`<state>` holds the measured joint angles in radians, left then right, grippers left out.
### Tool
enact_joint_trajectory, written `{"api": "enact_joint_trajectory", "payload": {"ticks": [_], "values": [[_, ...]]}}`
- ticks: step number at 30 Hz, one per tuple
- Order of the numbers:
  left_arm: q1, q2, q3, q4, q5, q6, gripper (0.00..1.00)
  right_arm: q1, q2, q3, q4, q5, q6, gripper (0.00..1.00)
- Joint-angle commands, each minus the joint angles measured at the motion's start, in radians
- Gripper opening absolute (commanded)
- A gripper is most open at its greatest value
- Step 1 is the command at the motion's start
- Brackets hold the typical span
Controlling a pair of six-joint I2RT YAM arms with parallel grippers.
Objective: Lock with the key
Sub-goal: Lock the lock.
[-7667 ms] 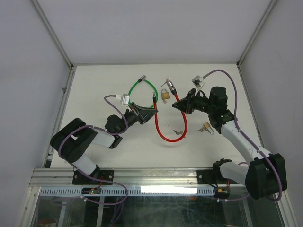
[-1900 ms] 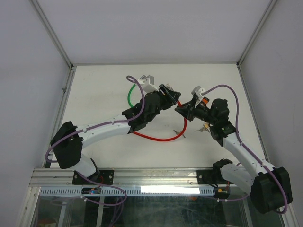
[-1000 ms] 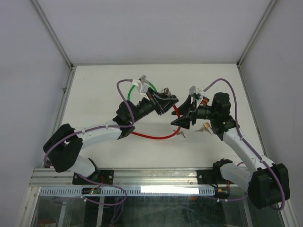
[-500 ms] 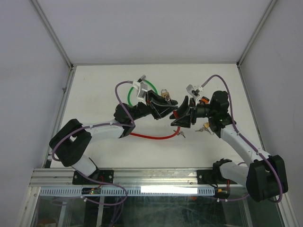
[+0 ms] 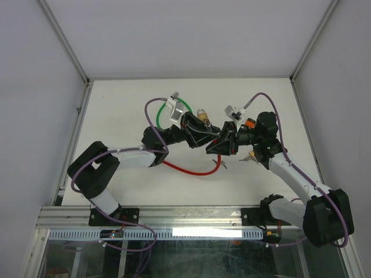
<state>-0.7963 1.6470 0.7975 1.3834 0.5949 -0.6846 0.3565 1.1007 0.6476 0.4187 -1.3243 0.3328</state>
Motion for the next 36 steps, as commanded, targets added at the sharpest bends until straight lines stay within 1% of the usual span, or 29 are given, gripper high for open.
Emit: {"api": "enact_joint_trajectory", "payload": {"ticks": [1,2,5,7,8,9,11,12,15,16,19,23,27,30,33,35,36], "values": [[0.021,0.008,0.041,0.106,0.037,-0.032,0.0,0.006,-0.013,0.058,0.017,-0.024,-0.01,0.04],[0.022,0.012,0.041,0.116,0.038,-0.04,0.0,0.006,-0.015,0.059,0.015,-0.024,-0.013,0.0],[0.03,0.013,0.036,0.133,0.026,-0.062,0.0,0.006,-0.033,0.06,-0.023,-0.003,-0.052,0.0],[0.037,-0.001,0.014,0.13,-0.014,-0.069,0.15,0.004,-0.051,0.063,-0.068,0.021,-0.098,0.0],[0.041,-0.018,-0.003,0.123,-0.043,-0.069,0.3,0.001,-0.059,0.066,-0.087,0.028,-0.114,0.0],[0.044,-0.037,-0.027,0.113,-0.078,-0.065,0.42,-0.002,-0.064,0.066,-0.095,0.032,-0.123,0.0],[0.049,-0.086,-0.082,0.083,-0.153,-0.046,0.6,-0.011,-0.071,0.065,-0.101,0.04,-0.133,0.0],[0.051,-0.116,-0.109,0.061,-0.187,-0.032,0.68,-0.016,-0.073,0.064,-0.106,0.043,-0.139,0.0],[0.053,-0.205,-0.193,-0.019,-0.29,0.009,0.83,-0.025,-0.07,0.065,-0.114,0.045,-0.149,0.0],[0.053,-0.262,-0.22,-0.046,-0.32,0.022,0.88,-0.026,-0.07,0.066,-0.116,0.044,-0.152,0.0],[0.056,-0.365,-0.304,-0.146,-0.402,0.062,0.99,-0.028,-0.069,0.069,-0.142,0.05,-0.182,0.0],[0.059,-0.517,-0.431,-0.244,-0.499,0.035,0.99,-0.03,-0.069,0.075,-0.186,0.064,-0.229,0.0],[0.064,-0.661,-0.495,-0.448,-0.537,-0.044,0.99,-0.03,-0.07,0.08,-0.217,0.085,-0.269,0.0],[0.065,-0.736,-0.564,-0.574,-0.596,-0.157,0.98,-0.03,-0.078,0.083,-0.237,0.113,-0.293,0.0],[0.065,-0.789,-0.635,-0.691,-0.704,-0.276,0.91,-0.03,-0.073,0.086,-0.251,0.129,-0.303,0.0],[0.064,-0.795,-0.636,-0.833,-0.811,-0.38,0.86,-0.03,-0.07,0.087,-0.259,0.137,-0.313,0.0],[0.064,-0.78,-0.612,-0.954,-0.867,-0.45,0.85,-0.03,-0.068,0.088,-0.259,0.14,-0.314,0.0]]}}
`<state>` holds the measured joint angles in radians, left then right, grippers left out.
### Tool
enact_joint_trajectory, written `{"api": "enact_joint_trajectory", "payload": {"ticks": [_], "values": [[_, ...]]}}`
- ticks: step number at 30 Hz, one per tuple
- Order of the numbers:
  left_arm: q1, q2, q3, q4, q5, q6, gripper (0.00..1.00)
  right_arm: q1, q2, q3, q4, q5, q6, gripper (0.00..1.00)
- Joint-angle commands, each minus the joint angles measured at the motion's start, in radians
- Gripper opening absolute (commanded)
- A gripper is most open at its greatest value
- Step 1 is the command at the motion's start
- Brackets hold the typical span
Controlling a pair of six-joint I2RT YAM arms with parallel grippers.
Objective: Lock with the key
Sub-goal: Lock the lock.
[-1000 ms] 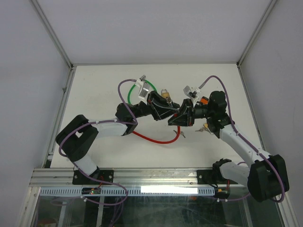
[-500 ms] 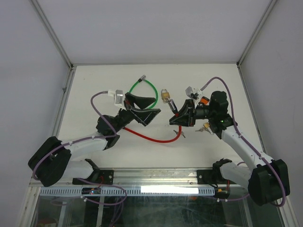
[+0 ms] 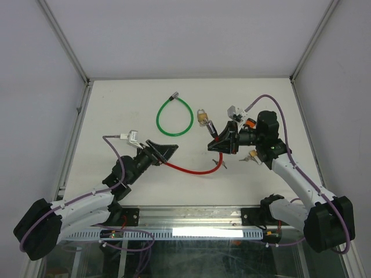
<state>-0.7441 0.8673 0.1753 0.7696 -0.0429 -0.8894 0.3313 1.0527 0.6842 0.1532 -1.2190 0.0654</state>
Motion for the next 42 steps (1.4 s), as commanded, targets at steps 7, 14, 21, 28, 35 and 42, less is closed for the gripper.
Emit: {"api": "enact_joint_trajectory", "payload": {"ticks": [7,14,21,28,35,42], "values": [[-0.05,0.298,0.207,-0.665,-0.277,-0.516,0.78,0.046,0.014,0.109,0.025,0.096,-0.019,0.0],[-0.06,0.228,0.163,-0.722,-0.413,-0.629,0.87,0.064,0.046,0.262,-0.037,0.176,-0.004,0.0],[-0.06,0.211,0.157,-0.727,-0.364,-0.727,0.95,0.094,0.127,0.391,0.003,0.269,0.09,0.0],[-0.058,0.166,0.127,-0.687,-0.399,-0.92,0.99,0.111,0.206,0.559,0.056,0.262,0.253,0.0],[-0.054,0.237,0.119,-0.526,-0.441,-0.99,0.93,0.112,0.193,0.568,0.051,0.274,0.317,0.0],[-0.055,0.328,0.126,-0.358,-0.424,-1.004,0.85,0.112,0.178,0.51,0.107,0.301,0.368,0.0]]}}
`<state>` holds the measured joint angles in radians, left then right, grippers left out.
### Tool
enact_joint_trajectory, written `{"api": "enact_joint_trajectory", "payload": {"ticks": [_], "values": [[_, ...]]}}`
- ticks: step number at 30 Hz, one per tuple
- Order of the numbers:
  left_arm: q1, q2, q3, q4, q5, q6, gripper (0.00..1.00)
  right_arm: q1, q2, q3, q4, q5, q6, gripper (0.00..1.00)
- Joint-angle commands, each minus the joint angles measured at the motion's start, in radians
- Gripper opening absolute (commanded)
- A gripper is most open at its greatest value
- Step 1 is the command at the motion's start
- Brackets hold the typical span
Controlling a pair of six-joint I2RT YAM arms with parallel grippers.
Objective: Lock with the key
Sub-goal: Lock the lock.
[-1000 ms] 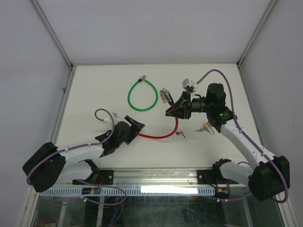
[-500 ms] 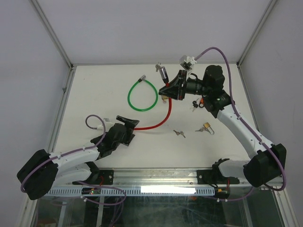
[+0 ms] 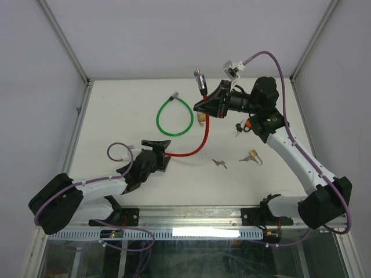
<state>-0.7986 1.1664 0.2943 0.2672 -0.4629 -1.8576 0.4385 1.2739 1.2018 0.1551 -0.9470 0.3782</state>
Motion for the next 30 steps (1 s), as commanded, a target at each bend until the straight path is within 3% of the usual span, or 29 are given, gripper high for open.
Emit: {"api": "enact_joint_trajectory", "payload": {"ticks": [1,8,15,23,30], "values": [[-0.005,0.038,0.015,0.132,-0.004,-0.039,0.85,0.005,-0.045,-0.012,0.108,0.031,0.058,0.0],[-0.014,0.156,0.025,0.186,0.007,-0.098,0.82,0.005,-0.059,-0.027,0.131,0.031,0.09,0.0],[0.003,0.304,-0.01,0.384,-0.037,-0.11,0.64,-0.004,-0.086,-0.051,0.129,0.03,0.088,0.0],[0.015,0.311,-0.021,0.485,-0.062,-0.034,0.44,-0.02,-0.117,-0.116,0.142,0.033,0.079,0.0],[0.039,0.359,-0.024,0.552,-0.037,-0.015,0.43,-0.039,-0.154,-0.166,0.156,0.028,0.085,0.0]]}}
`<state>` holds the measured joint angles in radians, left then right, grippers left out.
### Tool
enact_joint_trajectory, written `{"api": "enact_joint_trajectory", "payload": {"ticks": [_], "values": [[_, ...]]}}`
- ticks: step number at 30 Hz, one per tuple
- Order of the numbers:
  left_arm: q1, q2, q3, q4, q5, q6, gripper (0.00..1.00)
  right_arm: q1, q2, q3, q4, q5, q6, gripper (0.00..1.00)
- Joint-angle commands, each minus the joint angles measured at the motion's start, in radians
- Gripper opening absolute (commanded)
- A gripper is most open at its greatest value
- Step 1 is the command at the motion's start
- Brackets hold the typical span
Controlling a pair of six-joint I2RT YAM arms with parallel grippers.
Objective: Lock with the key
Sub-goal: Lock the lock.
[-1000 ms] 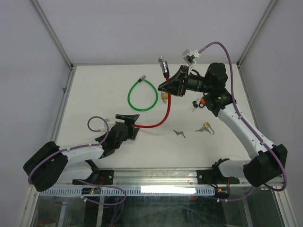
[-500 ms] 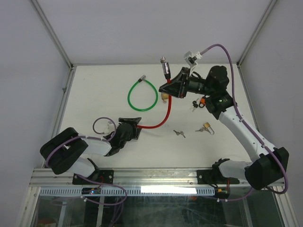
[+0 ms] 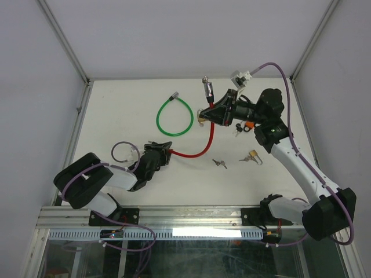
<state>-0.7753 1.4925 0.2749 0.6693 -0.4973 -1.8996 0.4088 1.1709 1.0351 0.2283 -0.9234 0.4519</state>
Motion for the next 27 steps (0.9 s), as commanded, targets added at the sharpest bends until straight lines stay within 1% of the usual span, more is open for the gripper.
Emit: {"api": "enact_joint_trajectory", "payload": {"ticks": [1,6,8,10,12,13,15,17,19,21,23,24,27], "values": [[0.019,0.048,-0.006,0.176,0.001,0.033,0.4,-0.01,-0.054,-0.003,0.082,0.004,0.013,0.0],[0.04,0.134,-0.012,0.355,0.026,0.086,0.18,-0.022,-0.062,-0.016,0.083,-0.001,0.015,0.0],[0.046,0.158,-0.025,0.438,0.031,0.133,0.0,-0.029,-0.069,-0.027,0.083,-0.005,0.011,0.0],[0.052,0.168,-0.046,0.534,0.032,0.198,0.0,-0.04,-0.079,-0.039,0.07,-0.012,-0.009,0.0],[0.053,0.151,-0.063,0.604,0.031,0.308,0.0,-0.05,-0.093,-0.045,0.023,-0.015,-0.045,0.0],[0.053,0.128,-0.064,0.605,0.034,0.368,0.0,-0.052,-0.103,-0.045,-0.015,-0.015,-0.123,0.0],[0.053,0.06,-0.054,0.551,0.052,0.522,0.0,-0.053,-0.129,-0.042,-0.112,0.001,-0.251,0.0],[0.05,-0.037,-0.021,0.443,0.078,0.699,0.0,-0.054,-0.154,-0.04,-0.207,0.021,-0.376,0.0],[0.043,-0.147,0.017,0.351,0.115,0.883,0.0,-0.056,-0.174,-0.047,-0.268,0.041,-0.466,0.0],[0.029,-0.206,0.036,0.349,0.186,1.098,0.0,-0.063,-0.183,-0.065,-0.301,0.049,-0.523,0.0],[0.01,-0.245,0.047,0.368,0.254,1.273,0.0,-0.066,-0.181,-0.08,-0.321,0.06,-0.567,0.0],[-0.011,-0.261,0.07,0.354,0.269,1.364,0.0,-0.07,-0.177,-0.083,-0.332,0.07,-0.585,0.0],[-0.075,-0.287,0.143,0.239,0.305,1.561,0.0,-0.074,-0.172,-0.092,-0.368,0.103,-0.641,0.0]]}}
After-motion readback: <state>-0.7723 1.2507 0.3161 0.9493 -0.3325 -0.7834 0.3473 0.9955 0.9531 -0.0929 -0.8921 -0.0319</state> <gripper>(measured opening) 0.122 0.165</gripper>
